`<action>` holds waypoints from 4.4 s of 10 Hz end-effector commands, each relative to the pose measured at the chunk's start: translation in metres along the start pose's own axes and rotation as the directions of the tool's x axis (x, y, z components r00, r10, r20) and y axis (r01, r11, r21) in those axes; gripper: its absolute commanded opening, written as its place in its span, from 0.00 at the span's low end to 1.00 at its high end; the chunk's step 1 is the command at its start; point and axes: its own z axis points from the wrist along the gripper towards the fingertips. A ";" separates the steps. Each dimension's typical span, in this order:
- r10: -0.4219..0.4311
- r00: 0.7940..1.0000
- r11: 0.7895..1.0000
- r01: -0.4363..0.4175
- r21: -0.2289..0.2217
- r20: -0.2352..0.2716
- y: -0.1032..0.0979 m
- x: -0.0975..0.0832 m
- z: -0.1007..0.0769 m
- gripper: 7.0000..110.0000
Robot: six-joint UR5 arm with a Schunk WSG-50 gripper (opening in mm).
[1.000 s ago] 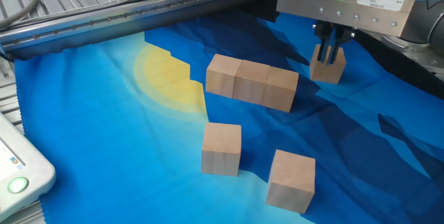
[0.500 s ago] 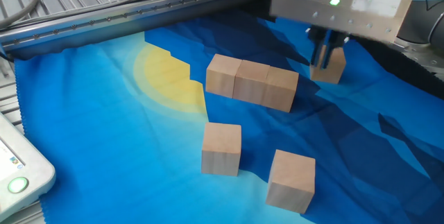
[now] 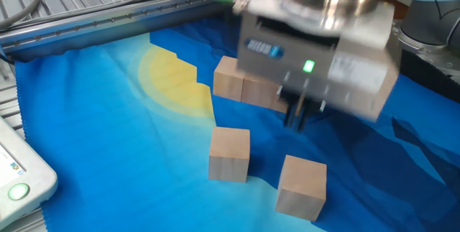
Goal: Stack the blocks into a pyramid shape
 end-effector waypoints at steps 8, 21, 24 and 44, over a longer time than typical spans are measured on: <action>0.021 0.999 1.000 -0.021 0.002 -0.032 0.004 -0.007 0.004 0.00; -0.057 0.998 0.998 0.056 -0.025 -0.021 0.014 -0.055 0.060 0.00; -0.041 0.999 0.999 0.041 -0.014 -0.015 0.018 -0.058 0.064 0.00; 0.131 0.986 0.989 -0.123 -0.080 0.104 0.023 -0.083 0.035 0.00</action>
